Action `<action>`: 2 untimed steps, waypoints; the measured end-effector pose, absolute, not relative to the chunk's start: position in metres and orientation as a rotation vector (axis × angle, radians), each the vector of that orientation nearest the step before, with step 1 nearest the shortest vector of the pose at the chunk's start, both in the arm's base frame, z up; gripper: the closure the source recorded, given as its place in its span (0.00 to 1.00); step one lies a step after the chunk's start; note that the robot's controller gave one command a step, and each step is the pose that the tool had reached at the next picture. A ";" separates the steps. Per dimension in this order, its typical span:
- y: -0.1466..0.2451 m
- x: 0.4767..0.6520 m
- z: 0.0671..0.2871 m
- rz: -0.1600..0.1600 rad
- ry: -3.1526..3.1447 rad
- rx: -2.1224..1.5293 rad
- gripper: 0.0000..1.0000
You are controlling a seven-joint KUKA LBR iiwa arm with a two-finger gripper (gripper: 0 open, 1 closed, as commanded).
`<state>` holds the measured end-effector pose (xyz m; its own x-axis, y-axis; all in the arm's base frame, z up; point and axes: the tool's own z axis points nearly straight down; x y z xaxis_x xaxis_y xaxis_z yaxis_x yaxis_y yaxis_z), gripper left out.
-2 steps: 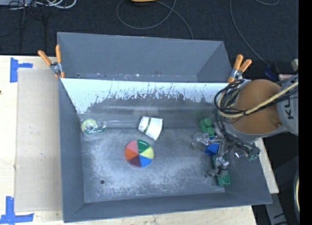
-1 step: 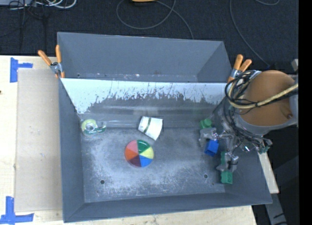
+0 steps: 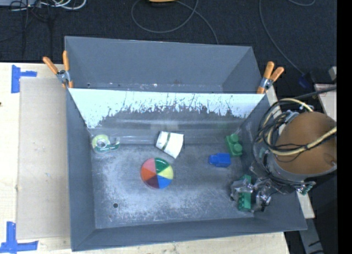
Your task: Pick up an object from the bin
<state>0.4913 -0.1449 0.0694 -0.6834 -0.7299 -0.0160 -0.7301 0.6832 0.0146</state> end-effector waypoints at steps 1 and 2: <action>-0.145 0.491 0.069 0.031 2.874 -1.247 1.00; -0.147 0.494 0.074 0.041 2.817 -1.369 1.00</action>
Offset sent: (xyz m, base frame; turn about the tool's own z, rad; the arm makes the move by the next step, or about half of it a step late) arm 0.0062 -0.0115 0.0111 -0.1473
